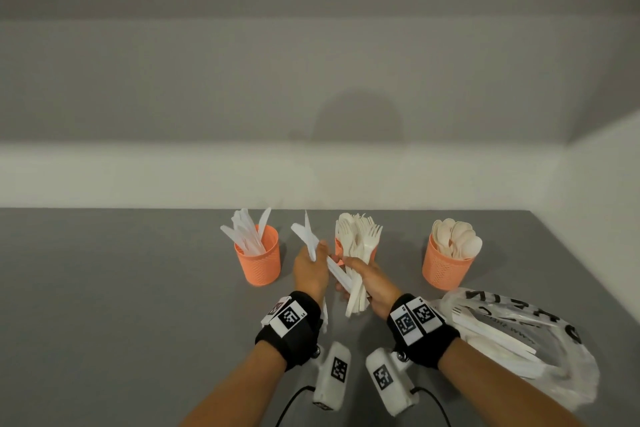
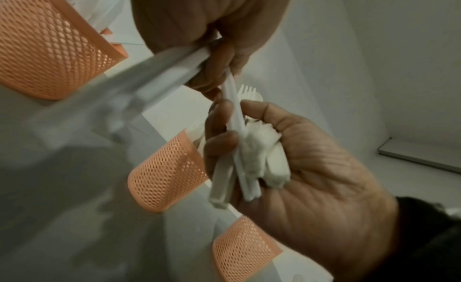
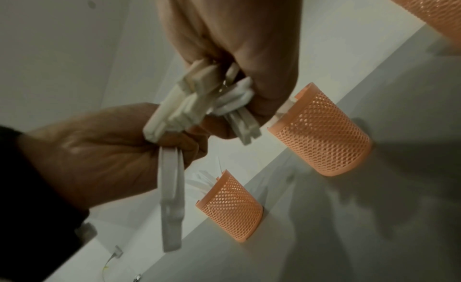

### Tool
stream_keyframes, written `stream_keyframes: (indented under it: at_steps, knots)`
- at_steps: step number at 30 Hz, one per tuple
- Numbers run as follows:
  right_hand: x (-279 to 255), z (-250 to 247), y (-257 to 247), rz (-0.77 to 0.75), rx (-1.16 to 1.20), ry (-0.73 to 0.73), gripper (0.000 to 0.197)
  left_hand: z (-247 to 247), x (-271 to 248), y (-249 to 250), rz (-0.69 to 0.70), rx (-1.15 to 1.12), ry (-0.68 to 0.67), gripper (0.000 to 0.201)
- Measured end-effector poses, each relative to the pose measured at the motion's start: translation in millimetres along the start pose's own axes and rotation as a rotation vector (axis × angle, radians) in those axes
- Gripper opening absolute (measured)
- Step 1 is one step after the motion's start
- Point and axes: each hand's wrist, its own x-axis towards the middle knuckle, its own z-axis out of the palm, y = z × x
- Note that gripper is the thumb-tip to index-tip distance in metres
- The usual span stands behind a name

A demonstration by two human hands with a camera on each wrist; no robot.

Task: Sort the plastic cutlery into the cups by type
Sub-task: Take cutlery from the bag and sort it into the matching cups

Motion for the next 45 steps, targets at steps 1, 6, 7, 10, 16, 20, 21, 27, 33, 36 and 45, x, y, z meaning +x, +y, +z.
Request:
stream_keyframes:
  at_steps: [1,6,7,10,16,20,21,27,33,36,45]
  knots:
    - [1.1,-1.1,-0.9,0.000,-0.015,-0.006,0.012,-1.5,2.6,-0.9,-0.008,-0.006,0.021,0.031]
    - [8.4,-9.3,-1.9,-0.009,-0.031,0.041,0.027,-25.4,21.1,7.6,-0.093,-0.144,0.081,0.033]
    - [8.4,-11.8,-0.9,-0.012,-0.036,0.042,0.024,-31.2,27.1,10.9,-0.106,-0.189,0.076,0.026]
    - [8.8,-15.4,-0.9,-0.038,-0.069,0.015,0.019,-46.3,47.6,31.6,-0.022,-0.167,0.107,0.022]
    - [12.3,-16.4,-7.7,-0.030,-0.145,0.043,0.022,-66.5,93.1,89.8,0.188,-0.127,0.302,0.052]
    - [14.3,-19.3,-13.5,-0.017,-0.188,0.080,0.024,-75.4,122.5,84.7,0.243,-0.025,0.305,0.053]
    - [14.9,-20.2,-14.6,-0.012,-0.187,0.083,0.024,-77.1,128.5,77.4,0.234,-0.007,0.306,0.053]
    - [18.9,-25.3,-13.8,-0.015,-0.183,0.095,0.018,-79.8,139.1,18.3,0.213,0.109,0.181,0.020]
    - [20.9,-20.2,-13.2,-0.004,-0.162,0.089,0.019,-81.8,145.7,-7.2,0.374,0.634,0.058,0.024]
    - [20.3,-17.9,-15.1,-0.015,-0.166,0.091,0.021,-83.5,141.4,-7.1,0.486,0.897,-0.018,0.022]
    - [14.9,-12.4,-13.5,-0.026,-0.078,0.026,0.006,-72.8,122.9,8.1,0.589,1.058,0.141,0.047]
